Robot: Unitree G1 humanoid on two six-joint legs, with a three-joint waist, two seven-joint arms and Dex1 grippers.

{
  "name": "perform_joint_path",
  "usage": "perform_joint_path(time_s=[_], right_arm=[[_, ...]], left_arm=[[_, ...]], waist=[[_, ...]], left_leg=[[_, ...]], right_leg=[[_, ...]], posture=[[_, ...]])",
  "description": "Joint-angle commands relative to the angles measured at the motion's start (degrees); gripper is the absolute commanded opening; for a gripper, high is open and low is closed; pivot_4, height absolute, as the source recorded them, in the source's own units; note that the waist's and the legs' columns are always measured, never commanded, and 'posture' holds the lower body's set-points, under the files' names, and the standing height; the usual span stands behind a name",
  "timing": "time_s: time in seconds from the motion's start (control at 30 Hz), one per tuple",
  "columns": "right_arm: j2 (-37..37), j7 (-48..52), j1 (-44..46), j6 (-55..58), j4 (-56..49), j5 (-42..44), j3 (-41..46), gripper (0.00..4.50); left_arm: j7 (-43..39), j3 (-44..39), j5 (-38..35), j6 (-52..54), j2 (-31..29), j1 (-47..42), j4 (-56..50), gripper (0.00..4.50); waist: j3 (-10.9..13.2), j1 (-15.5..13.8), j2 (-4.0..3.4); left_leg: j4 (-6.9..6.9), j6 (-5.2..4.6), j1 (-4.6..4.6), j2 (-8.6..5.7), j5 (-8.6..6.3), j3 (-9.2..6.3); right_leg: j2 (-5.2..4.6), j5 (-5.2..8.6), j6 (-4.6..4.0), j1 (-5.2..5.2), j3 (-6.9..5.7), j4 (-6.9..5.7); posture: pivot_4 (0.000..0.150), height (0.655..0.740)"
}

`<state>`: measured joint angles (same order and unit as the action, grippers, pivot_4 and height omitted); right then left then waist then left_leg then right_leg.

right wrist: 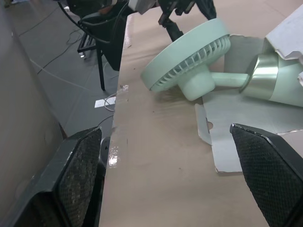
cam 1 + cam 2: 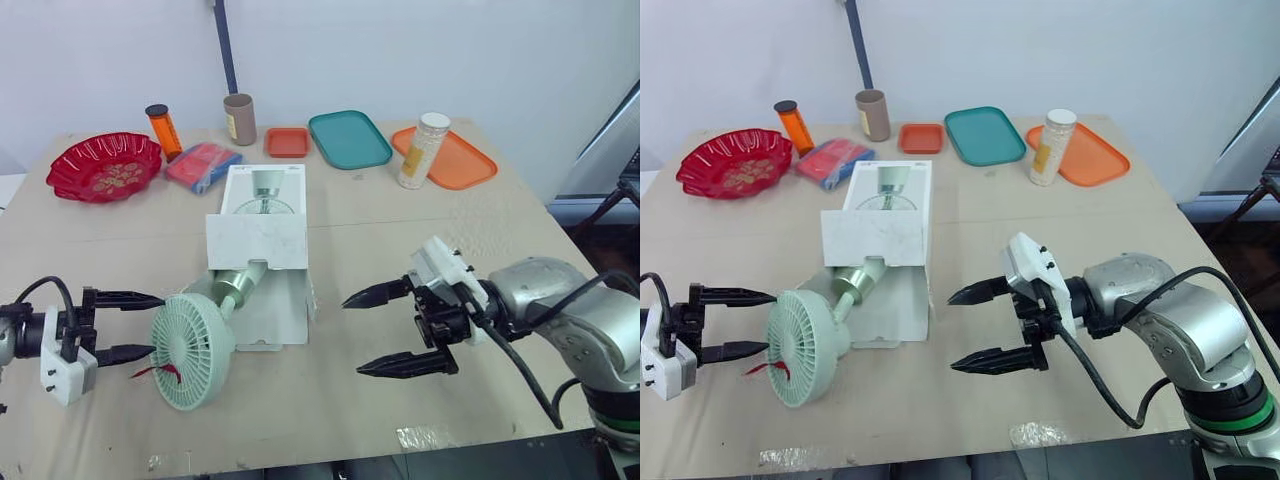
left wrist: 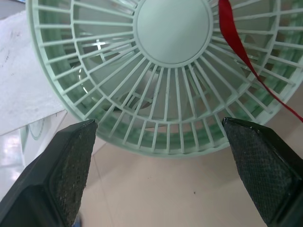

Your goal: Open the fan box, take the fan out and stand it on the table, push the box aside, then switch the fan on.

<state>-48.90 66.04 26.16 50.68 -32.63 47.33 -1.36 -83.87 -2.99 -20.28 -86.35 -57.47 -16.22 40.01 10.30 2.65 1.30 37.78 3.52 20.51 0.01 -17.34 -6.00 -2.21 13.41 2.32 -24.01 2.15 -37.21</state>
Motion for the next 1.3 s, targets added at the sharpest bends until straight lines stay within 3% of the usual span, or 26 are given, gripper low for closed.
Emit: perform_joint_path(time_s=[0.03,0.43,0.97,1.3], right_arm=[[-0.4,-2.6,-0.2,0.5,-2.9,2.2,2.5,4.42],[-0.8,-5.4,0.0,0.5,-4.0,3.4,1.8,4.42],[-1.0,-8.2,-0.8,1.1,-5.6,5.1,2.3,4.42],[-1.5,-10.0,-1.9,1.0,-6.7,5.9,3.3,4.42]], left_arm=[[5.7,3.9,-0.2,-5.0,-2.2,-1.6,1.9,4.50],[17.6,8.8,3.7,-6.1,-4.6,-1.1,-2.8,4.50],[26.0,8.8,9.4,-6.1,-10.6,-0.5,4.6,4.50],[28.9,7.3,21.4,-6.1,-6.5,-7.1,6.5,4.50]], waist=[[0.0,0.0,-0.01],[0.0,-0.1,0.00],[0.0,0.0,0.00],[0.0,0.0,0.01]], left_leg=[[0.05,-0.01,0.00,-0.02,0.01,0.00],[0.14,-0.01,0.06,-0.03,0.00,-0.03],[0.16,-0.04,0.07,-0.01,-0.01,-0.02],[0.23,-0.07,0.08,-0.05,-0.03,-0.01]], right_leg=[[-0.02,-0.01,0.03,0.02,0.00,0.00],[-0.02,-0.03,0.07,0.04,0.00,0.00],[0.02,-0.03,0.07,0.02,0.00,-0.03],[0.00,-0.04,0.08,0.04,0.00,-0.06]], posture=[[0.150,0.7400],[0.150,0.7400],[0.150,0.7400],[0.150,0.7400]])
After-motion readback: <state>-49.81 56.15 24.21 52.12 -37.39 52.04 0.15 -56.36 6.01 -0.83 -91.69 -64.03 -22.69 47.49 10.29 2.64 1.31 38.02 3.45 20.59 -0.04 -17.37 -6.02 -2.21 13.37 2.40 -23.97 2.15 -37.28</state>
